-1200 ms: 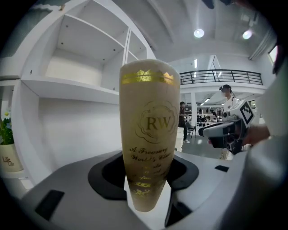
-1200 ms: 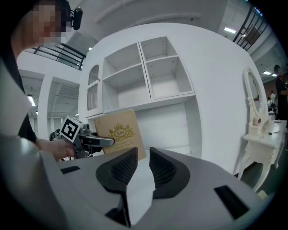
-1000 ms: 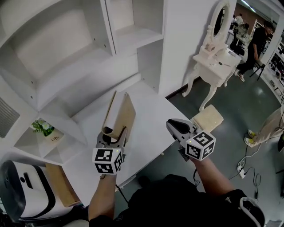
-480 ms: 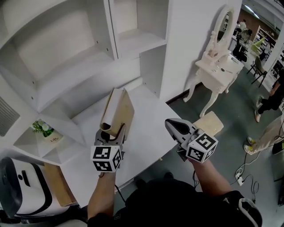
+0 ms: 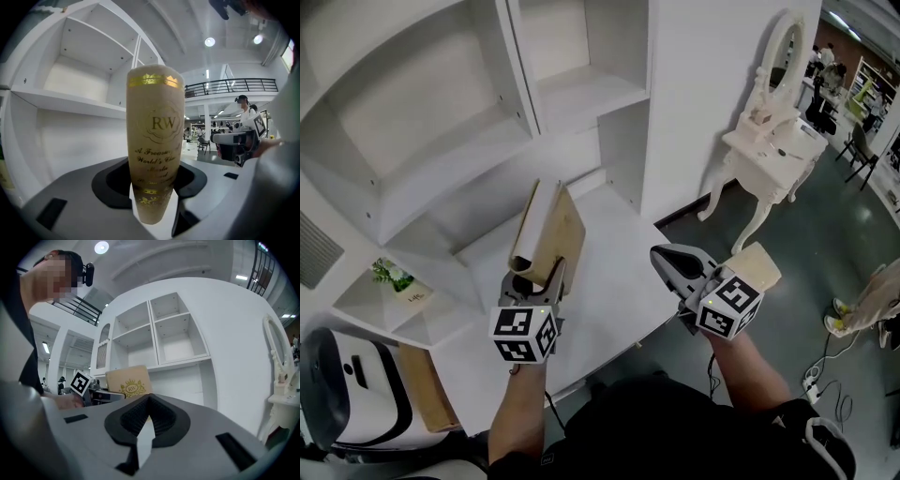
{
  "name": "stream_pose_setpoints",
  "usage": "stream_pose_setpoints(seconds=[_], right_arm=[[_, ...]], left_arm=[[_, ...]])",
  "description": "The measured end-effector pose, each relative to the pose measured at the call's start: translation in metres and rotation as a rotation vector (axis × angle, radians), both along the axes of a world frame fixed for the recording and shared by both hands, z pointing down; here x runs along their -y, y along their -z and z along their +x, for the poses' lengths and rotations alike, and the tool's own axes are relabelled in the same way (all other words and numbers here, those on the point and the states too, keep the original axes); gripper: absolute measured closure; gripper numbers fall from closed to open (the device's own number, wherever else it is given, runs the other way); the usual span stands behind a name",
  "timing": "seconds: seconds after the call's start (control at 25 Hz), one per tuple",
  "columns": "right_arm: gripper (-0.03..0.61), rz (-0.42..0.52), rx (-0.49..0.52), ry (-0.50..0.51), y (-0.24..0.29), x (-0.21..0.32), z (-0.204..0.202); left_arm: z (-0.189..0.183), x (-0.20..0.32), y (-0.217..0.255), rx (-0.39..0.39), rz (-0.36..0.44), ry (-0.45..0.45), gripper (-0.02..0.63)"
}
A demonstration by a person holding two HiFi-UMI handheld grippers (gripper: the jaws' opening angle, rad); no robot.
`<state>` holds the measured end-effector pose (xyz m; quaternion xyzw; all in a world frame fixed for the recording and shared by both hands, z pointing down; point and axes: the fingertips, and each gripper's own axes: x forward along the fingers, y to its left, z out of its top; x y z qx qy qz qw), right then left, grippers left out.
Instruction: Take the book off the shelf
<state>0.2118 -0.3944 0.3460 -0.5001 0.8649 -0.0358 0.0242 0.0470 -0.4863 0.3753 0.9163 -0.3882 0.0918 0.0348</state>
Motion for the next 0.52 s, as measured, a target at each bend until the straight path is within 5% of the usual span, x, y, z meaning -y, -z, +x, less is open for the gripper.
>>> stream_pose_setpoints(seconds=[0.52], right_arm=[[0.566, -0.021, 0.001, -0.018, -0.016, 0.002, 0.020]], left_arm=[[0.000, 0.002, -0.009, 0.021, -0.023, 0.061, 0.394]])
